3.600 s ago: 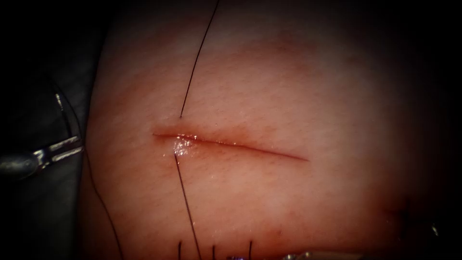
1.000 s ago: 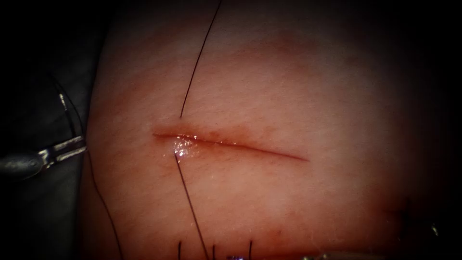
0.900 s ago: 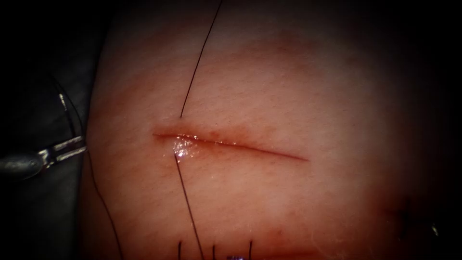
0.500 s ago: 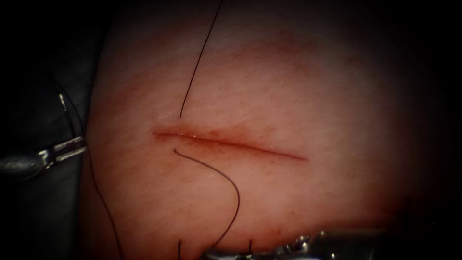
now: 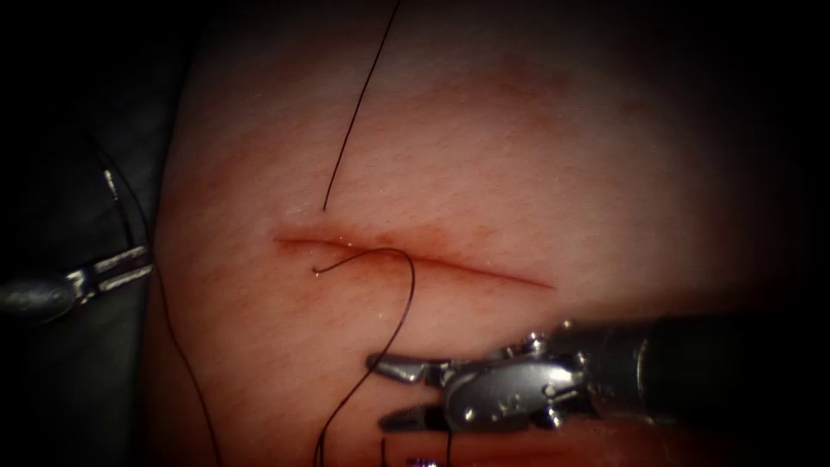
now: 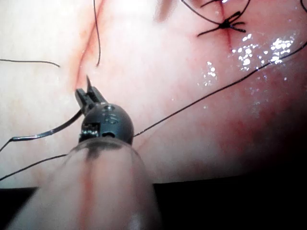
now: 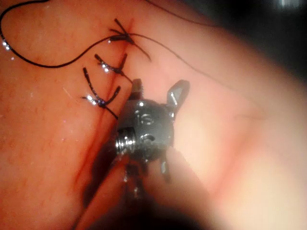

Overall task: Wound Closure
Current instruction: With the right gripper, pull the suture through the wound until only a short tail remains.

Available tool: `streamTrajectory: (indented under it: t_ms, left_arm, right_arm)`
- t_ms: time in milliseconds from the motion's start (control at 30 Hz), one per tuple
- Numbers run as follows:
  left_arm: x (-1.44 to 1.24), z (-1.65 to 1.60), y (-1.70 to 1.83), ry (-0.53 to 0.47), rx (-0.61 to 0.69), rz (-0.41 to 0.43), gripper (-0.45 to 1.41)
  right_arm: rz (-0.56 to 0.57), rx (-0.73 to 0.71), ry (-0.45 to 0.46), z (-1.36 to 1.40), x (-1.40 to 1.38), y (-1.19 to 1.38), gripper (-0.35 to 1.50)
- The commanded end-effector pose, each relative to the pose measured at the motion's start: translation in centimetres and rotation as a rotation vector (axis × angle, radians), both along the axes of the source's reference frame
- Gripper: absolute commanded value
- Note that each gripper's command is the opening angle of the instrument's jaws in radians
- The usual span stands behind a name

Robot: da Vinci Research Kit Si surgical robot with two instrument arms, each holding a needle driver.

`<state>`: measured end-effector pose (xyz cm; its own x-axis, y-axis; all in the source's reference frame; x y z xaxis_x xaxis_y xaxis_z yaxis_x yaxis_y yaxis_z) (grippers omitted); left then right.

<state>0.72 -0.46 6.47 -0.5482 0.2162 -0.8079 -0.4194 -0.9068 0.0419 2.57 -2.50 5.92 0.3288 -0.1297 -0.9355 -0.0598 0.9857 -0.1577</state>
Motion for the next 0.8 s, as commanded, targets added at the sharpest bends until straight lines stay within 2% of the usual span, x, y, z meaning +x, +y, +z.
streamTrajectory:
  t_ms: [33, 200, 233, 300, 367, 433, 533, 633, 800]
  left_arm:
    - [-0.06, 0.06, -0.02, -0.001, 0.000, 0.001, -0.45]
    - [-0.06, 0.06, -0.02, -0.001, 0.000, 0.000, -0.45]
    - [-0.06, 0.06, -0.02, -0.001, 0.000, 0.000, -0.45]
    - [-0.06, 0.06, -0.02, -0.001, 0.000, 0.000, -0.45]
    - [-0.07, 0.06, -0.02, -0.001, 0.000, 0.000, -0.45]
    - [-0.09, 0.06, -0.02, -0.002, 0.000, -0.001, -0.45]
    - [-0.11, 0.06, -0.03, -0.001, -0.001, -0.002, -0.45]
    - [-0.11, 0.06, -0.03, 0.000, 0.000, 0.000, -0.45]
    - [-0.09, 0.06, -0.03, 0.000, 0.000, 0.001, -0.45]
  right_arm:
    - [-0.003, 0.000, -0.003, -0.09, -0.08, -0.17, 1.40]
    - [0.003, -0.007, -0.026, -0.38, -0.52, -0.38, 1.35]
    - [0.003, -0.007, -0.026, -0.38, -0.52, -0.38, 1.35]
    - [0.003, -0.007, -0.036, -0.49, -0.78, -0.40, 1.18]
    - [0.016, 0.008, -0.067, -0.54, -0.95, -0.28, 1.08]
    - [0.066, 0.027, -0.068, -0.53, -1.05, -0.01, 1.11]
    - [0.132, 0.070, -0.023, -0.44, -0.96, 0.31, 1.27]
    - [0.166, 0.165, 0.031, -0.19, -0.71, 0.63, 1.27]
    - [0.176, 0.216, 0.046, 0.20, -0.27, 0.84, 1.27]
